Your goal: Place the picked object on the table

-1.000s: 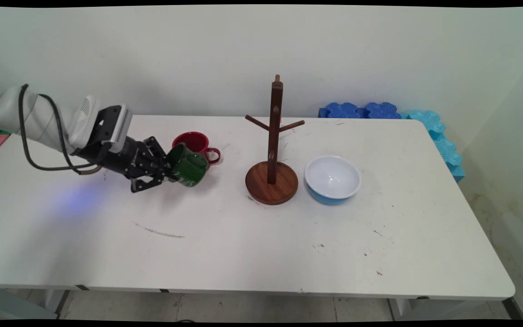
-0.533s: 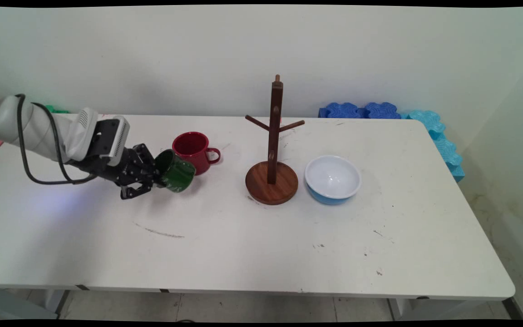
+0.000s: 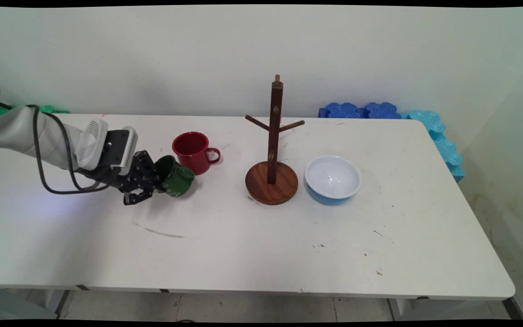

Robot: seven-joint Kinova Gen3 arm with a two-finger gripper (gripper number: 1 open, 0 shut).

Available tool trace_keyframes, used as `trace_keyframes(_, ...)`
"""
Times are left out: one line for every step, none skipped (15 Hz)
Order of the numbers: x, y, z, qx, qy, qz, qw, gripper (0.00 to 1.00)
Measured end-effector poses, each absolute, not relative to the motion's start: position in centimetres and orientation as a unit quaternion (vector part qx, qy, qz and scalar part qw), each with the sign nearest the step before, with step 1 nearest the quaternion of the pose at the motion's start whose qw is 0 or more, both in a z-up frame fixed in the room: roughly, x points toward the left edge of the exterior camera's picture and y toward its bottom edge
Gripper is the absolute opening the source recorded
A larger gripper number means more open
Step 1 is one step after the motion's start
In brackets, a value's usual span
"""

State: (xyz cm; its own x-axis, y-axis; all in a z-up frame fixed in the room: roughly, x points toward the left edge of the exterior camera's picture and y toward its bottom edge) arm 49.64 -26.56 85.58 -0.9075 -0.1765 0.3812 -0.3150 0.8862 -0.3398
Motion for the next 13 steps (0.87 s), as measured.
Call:
trace_keyframes(49.4,-26.6,85.4,0.129,-0.956,0.201,0.17,0.0)
trace_keyframes(49.2,-26.6,85.3,0.129,-0.956,0.201,0.168,0.0)
trace_keyframes(48.9,-26.7,85.1,0.13,-0.957,0.201,0.166,0.0)
trace_keyframes(48.7,-26.8,85.0,0.13,-0.957,0.202,0.164,0.0)
trace_keyframes(48.4,-26.8,84.8,0.129,-0.957,0.202,0.163,1.0)
trace_keyframes(48.1,-26.8,84.6,0.128,-0.957,0.203,0.162,1.0)
trace_keyframes(47.9,-26.8,84.4,0.127,-0.957,0.203,0.161,1.0)
trace_keyframes(47.8,-26.8,84.3,0.127,-0.958,0.203,0.16,1.0)
trace_keyframes(47.6,-26.8,84.2,0.127,-0.958,0.204,0.16,1.0)
trace_keyframes(47.4,-26.8,84.0,0.126,-0.958,0.204,0.159,1.0)
trace_keyframes(47.3,-26.8,83.8,0.126,-0.958,0.204,0.158,1.0)
trace_keyframes(47.2,-26.9,83.8,0.126,-0.958,0.204,0.158,1.0)
trace_keyframes(47.1,-27.0,83.7,0.126,-0.958,0.205,0.158,1.0)
